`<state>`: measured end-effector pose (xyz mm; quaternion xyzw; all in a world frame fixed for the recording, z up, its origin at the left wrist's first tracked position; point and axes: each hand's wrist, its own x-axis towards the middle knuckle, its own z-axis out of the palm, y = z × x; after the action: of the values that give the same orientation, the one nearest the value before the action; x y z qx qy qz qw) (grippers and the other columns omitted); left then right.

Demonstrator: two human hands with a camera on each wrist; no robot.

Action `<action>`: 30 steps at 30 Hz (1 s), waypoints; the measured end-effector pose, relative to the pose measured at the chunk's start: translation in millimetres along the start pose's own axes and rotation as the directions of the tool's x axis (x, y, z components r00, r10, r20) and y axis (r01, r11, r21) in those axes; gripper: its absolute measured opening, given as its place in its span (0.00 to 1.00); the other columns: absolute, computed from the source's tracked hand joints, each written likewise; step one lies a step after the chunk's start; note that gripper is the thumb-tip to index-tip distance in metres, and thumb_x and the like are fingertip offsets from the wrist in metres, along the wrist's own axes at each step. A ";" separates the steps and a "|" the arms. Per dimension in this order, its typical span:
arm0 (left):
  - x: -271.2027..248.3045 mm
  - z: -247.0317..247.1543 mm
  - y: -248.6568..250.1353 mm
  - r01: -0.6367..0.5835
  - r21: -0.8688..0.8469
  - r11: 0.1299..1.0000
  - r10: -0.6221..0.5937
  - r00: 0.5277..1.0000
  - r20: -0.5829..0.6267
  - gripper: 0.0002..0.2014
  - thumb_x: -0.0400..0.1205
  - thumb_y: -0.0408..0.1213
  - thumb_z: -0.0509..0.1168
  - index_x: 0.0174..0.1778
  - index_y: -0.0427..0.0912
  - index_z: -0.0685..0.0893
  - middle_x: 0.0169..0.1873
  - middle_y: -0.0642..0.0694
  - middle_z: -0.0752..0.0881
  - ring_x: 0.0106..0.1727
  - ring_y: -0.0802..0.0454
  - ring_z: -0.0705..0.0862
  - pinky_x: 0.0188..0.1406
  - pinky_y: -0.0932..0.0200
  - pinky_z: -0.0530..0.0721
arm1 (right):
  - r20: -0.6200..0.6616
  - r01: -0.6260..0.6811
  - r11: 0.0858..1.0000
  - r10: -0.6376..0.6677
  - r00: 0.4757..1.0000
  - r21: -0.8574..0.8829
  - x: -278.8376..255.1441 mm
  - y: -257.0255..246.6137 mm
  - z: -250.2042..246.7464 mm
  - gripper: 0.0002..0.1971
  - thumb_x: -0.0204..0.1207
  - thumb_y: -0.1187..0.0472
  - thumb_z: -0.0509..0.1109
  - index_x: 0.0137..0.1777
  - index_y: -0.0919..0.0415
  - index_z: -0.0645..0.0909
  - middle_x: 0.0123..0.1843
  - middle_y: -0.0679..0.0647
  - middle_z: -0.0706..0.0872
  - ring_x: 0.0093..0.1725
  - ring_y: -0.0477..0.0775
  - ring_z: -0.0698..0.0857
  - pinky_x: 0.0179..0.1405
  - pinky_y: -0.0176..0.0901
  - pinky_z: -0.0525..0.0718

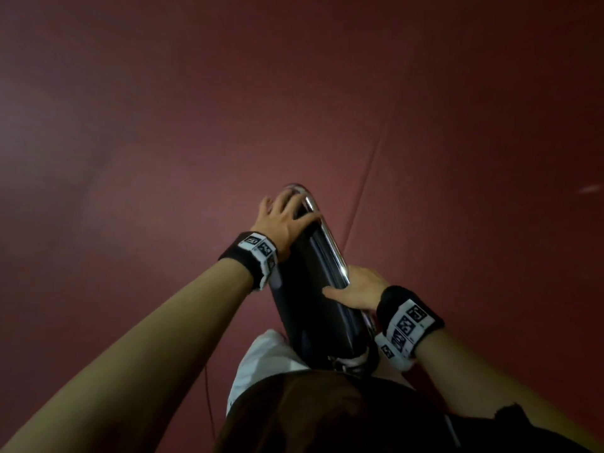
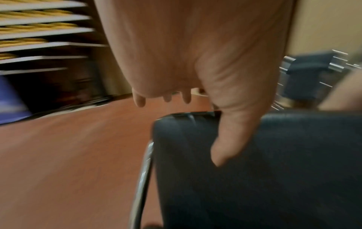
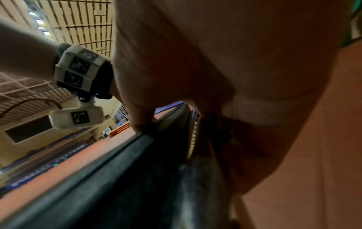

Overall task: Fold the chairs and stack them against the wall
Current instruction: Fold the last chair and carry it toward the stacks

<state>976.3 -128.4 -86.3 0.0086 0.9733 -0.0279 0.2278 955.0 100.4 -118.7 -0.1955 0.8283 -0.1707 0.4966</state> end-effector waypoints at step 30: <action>262.8 -85.4 -25.1 -0.765 0.250 0.593 0.469 0.581 0.664 0.25 0.49 0.48 0.73 0.44 0.57 0.82 0.37 0.52 0.87 0.37 0.48 0.87 0.39 0.46 0.92 | -0.121 -0.263 0.913 0.312 0.942 0.311 66.2 -76.5 -98.0 0.42 0.65 0.40 0.76 0.75 0.56 0.64 0.68 0.61 0.81 0.64 0.65 0.84 0.54 0.50 0.83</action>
<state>702.2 -147.4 -125.3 0.4144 0.7519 -0.2026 0.4710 851.1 10.2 -88.4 0.0190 0.8526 -0.2313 0.4682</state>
